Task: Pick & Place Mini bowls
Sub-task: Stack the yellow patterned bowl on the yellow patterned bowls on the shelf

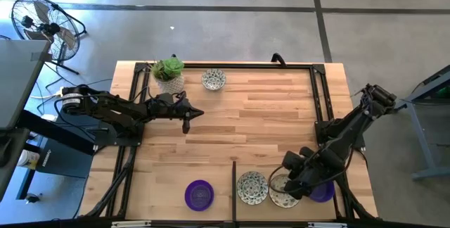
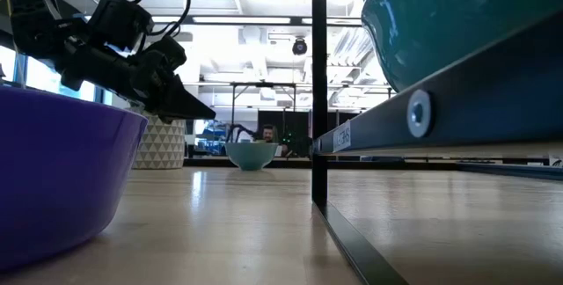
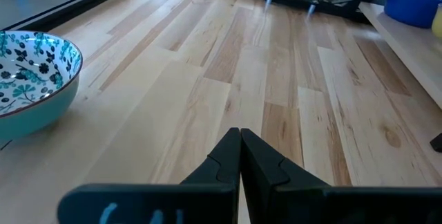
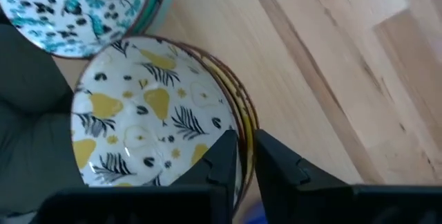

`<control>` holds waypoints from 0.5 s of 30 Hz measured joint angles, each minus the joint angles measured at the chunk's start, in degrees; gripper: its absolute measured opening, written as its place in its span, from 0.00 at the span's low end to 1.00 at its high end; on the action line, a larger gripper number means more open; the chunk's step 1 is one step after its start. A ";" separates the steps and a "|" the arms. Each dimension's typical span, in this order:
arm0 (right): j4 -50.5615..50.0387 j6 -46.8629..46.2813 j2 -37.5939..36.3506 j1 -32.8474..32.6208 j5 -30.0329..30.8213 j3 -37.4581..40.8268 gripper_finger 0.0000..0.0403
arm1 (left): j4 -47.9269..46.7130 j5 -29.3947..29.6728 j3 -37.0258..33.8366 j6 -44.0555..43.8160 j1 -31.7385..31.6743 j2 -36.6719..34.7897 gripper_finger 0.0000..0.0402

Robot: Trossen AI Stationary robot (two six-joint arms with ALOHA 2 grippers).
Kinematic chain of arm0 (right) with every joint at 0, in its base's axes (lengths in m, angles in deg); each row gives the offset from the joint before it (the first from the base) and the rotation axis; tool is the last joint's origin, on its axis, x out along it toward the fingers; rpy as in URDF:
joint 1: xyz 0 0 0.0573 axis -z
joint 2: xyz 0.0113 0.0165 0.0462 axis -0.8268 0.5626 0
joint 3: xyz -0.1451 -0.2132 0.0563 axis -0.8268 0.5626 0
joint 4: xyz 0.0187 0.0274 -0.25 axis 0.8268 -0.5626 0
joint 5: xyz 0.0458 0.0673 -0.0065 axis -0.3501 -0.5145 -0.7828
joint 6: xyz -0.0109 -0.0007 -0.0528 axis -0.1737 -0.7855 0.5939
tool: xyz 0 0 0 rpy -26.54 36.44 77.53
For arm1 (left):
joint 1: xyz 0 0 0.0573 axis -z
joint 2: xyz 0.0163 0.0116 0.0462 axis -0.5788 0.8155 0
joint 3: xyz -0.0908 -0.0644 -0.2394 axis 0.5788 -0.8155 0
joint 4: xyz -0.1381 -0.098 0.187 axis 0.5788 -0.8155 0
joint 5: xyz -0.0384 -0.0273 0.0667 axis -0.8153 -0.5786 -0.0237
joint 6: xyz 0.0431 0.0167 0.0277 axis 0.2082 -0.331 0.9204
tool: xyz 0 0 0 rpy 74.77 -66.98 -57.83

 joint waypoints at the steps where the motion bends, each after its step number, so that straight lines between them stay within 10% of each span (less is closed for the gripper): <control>1: -0.14 -0.01 0.00 0.27 -1.23 0.00 0.11 | 0.02 0.00 0.00 0.00 0.00 0.00 0.00; 15: 0.81 0.18 -0.30 4.10 -10.64 0.00 0.14 | 0.02 -0.02 0.00 0.03 0.00 0.00 0.00</control>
